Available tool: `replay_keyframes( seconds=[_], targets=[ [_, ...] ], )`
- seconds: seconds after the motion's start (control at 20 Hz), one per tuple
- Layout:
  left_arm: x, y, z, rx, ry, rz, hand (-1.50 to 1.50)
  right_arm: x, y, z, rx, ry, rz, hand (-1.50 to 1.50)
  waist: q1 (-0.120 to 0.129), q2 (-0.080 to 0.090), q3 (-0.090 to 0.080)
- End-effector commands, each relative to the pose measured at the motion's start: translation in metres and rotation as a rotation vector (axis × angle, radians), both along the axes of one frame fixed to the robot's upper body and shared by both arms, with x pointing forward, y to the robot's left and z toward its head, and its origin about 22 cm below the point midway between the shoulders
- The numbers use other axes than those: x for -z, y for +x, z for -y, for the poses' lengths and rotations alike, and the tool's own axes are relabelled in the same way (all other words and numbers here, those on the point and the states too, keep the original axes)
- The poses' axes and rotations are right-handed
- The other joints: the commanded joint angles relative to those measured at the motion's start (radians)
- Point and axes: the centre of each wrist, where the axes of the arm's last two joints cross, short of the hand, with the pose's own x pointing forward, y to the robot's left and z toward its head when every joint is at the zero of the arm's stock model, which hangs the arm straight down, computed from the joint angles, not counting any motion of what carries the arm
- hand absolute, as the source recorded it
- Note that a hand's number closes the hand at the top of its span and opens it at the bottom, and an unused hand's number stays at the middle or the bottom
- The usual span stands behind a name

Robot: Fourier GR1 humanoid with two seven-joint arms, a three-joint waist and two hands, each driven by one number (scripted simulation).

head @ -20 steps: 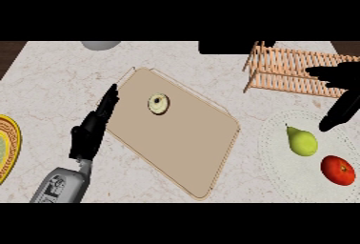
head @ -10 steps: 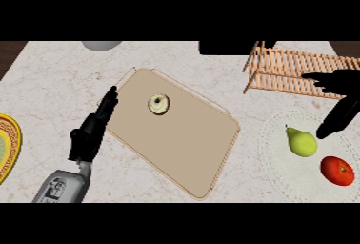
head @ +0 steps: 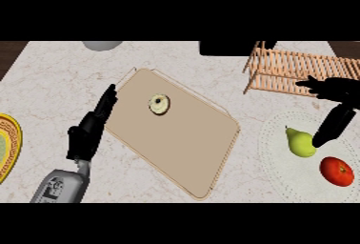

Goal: Pick the pear from the placemat and place it in the tiered shelf

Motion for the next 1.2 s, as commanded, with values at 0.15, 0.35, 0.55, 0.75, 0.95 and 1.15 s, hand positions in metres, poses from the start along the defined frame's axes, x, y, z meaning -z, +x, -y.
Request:
replay_keyframes(
  seconds=[0.15, 0.35, 0.55, 0.75, 0.95, 1.15],
  targets=[
    [-0.010, 0.004, -0.005, 0.007, -0.005, 0.013, 0.00, 0.036, -0.005, 0.008, 0.039, -0.060, -0.086, -1.50, 0.000, 0.020, 0.017],
    [-0.002, 0.000, 0.003, 0.006, -0.007, 0.004, 0.00, 0.042, -0.005, -0.018, 0.037, -0.074, -0.086, -1.50, -0.004, 0.019, 0.016],
    [-0.005, 0.006, 0.014, 0.006, -0.017, 0.002, 0.00, 0.054, 0.000, -0.002, 0.060, -0.053, -0.093, -1.50, 0.001, 0.022, 0.017],
    [0.002, 0.006, -0.021, -0.007, -0.008, -0.001, 0.00, 0.060, -0.016, 0.029, 0.050, -0.041, -0.109, -1.50, -0.003, 0.020, 0.017],
    [-0.004, 0.005, 0.002, 0.006, -0.004, 0.017, 0.00, 0.078, -0.012, 0.012, 0.039, -0.037, -0.116, -1.50, -0.002, 0.020, 0.017],
    [0.015, 0.008, 0.010, 0.008, -0.001, -0.005, 0.00, 0.088, -0.024, -0.002, 0.040, -0.038, -0.131, -1.50, -0.007, 0.019, 0.016]
  ],
)
